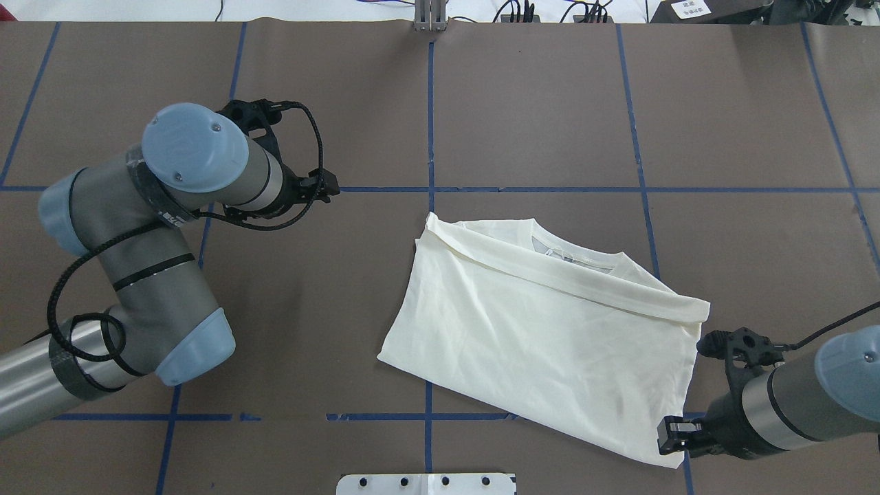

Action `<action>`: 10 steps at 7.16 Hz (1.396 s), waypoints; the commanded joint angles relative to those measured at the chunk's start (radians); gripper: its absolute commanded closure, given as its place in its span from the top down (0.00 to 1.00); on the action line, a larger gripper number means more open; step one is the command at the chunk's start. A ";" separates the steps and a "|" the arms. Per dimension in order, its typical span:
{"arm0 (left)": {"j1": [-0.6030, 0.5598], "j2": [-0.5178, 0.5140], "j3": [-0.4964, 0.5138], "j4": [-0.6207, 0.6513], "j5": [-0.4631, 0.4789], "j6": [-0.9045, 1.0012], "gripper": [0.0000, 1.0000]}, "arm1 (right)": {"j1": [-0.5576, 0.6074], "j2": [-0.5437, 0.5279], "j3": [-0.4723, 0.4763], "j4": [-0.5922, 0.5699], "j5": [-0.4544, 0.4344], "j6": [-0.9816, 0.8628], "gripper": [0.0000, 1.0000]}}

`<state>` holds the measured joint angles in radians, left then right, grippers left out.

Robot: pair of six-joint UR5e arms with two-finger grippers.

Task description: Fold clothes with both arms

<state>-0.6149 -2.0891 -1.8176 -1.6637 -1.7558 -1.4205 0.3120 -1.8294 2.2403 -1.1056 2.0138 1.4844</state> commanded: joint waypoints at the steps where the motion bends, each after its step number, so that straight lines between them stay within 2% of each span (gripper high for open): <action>1: 0.137 0.003 -0.046 -0.002 -0.002 -0.157 1.00 | 0.073 0.062 -0.013 0.001 -0.059 0.001 1.00; 2: 0.224 0.004 -0.087 0.002 0.001 -0.260 1.00 | 0.134 0.112 -0.015 0.001 -0.070 0.002 1.00; 4: 0.337 0.004 -0.062 -0.005 0.009 -0.380 0.97 | 0.196 0.174 -0.016 -0.002 -0.093 0.002 1.00; 5: 0.337 0.000 -0.022 -0.019 0.010 -0.380 0.94 | 0.200 0.177 -0.019 -0.005 -0.104 0.002 1.00; 7: 0.333 -0.006 0.036 -0.126 0.027 -0.379 0.91 | 0.208 0.193 -0.028 -0.010 -0.110 0.002 1.00; 10: 0.333 -0.008 0.041 -0.136 0.029 -0.376 0.83 | 0.223 0.199 -0.044 -0.010 -0.109 0.000 1.00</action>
<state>-0.2817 -2.0960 -1.7786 -1.7927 -1.7281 -1.7976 0.5317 -1.6358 2.2015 -1.1151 1.9053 1.4851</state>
